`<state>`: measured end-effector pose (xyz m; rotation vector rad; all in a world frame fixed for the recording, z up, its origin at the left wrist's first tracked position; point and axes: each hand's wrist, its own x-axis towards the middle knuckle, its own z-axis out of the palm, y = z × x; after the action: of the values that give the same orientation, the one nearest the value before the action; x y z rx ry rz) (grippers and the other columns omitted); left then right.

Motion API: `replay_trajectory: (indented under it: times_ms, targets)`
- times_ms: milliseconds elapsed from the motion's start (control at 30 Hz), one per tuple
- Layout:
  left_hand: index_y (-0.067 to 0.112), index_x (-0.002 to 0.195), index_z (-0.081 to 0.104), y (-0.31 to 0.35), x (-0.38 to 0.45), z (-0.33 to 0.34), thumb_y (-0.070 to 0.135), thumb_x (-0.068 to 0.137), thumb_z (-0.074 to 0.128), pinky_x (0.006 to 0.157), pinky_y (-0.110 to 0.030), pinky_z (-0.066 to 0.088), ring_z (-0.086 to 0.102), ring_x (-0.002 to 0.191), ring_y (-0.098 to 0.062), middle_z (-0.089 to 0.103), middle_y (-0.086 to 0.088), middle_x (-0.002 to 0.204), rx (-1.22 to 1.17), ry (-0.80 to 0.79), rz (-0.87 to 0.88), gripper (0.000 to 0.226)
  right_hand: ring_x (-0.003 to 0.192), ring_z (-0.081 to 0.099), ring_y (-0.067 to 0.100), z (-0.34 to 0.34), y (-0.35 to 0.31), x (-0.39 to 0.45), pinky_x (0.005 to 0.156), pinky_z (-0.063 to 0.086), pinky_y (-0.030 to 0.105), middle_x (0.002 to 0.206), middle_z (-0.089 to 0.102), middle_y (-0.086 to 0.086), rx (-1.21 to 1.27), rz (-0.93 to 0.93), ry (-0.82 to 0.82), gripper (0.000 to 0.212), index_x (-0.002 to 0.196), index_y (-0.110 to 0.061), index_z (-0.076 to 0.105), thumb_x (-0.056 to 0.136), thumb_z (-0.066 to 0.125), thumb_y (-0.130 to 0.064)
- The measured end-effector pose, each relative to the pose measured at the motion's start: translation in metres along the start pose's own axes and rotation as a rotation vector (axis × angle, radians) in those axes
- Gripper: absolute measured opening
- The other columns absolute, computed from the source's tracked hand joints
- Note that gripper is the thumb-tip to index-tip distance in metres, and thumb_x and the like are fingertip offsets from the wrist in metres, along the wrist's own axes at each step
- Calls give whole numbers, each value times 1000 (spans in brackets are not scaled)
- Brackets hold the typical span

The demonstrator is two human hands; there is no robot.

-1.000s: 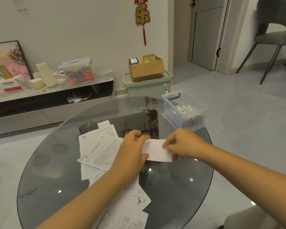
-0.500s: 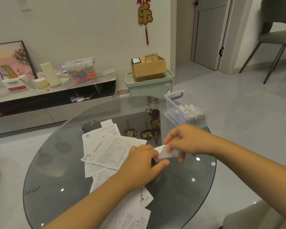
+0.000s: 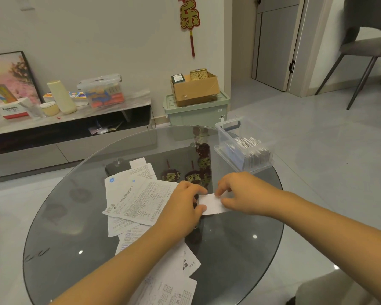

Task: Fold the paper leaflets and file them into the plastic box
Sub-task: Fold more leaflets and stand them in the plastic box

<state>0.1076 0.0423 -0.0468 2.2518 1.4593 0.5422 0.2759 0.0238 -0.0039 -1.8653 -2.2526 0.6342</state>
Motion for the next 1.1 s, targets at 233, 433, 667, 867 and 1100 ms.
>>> replay_trajectory:
  times_ms: [233, 433, 667, 867, 1100]
  targets:
    - [27, 113, 63, 1, 0, -3, 31, 91, 56, 100, -23, 36, 43, 115, -7, 55, 11, 121, 131, -81, 126, 23, 117, 39, 20, 5, 4, 3, 96, 40, 33, 124, 53, 1, -206, -50, -59, 33, 122, -25, 63, 89, 56, -25]
    - [26, 112, 67, 4, -2, -9, 24, 83, 61, 93, -33, 45, 51, 98, -10, 52, 9, 99, 49, -205, 142, 30, 106, 35, 19, 8, 4, 3, 91, 42, 36, 112, 46, 5, -297, -100, -105, 42, 122, -18, 61, 87, 59, -42]
    - [27, 114, 67, 2, -4, -7, 33, 86, 66, 99, -33, 38, 45, 108, -10, 51, 11, 105, 93, -164, 197, 29, 98, 53, 19, 8, 5, 3, 81, 47, 34, 110, 56, 0, -286, -137, -71, 41, 115, -21, 66, 80, 68, -43]
    - [23, 114, 68, 5, -2, -5, 28, 93, 54, 91, -19, 41, 52, 106, -8, 65, 7, 116, 168, -145, 299, 25, 86, 60, 19, 9, 2, -2, 72, 48, 30, 98, 68, 0, -328, -156, 40, 22, 101, -22, 71, 86, 58, -33]
    - [27, 105, 70, 6, 2, -9, 41, 88, 60, 82, -26, 47, 54, 93, -8, 66, 8, 101, 165, -138, 282, 24, 80, 63, 16, 5, 10, -2, 76, 54, 37, 91, 71, -1, -198, -143, 26, 19, 94, -19, 71, 87, 55, -26]
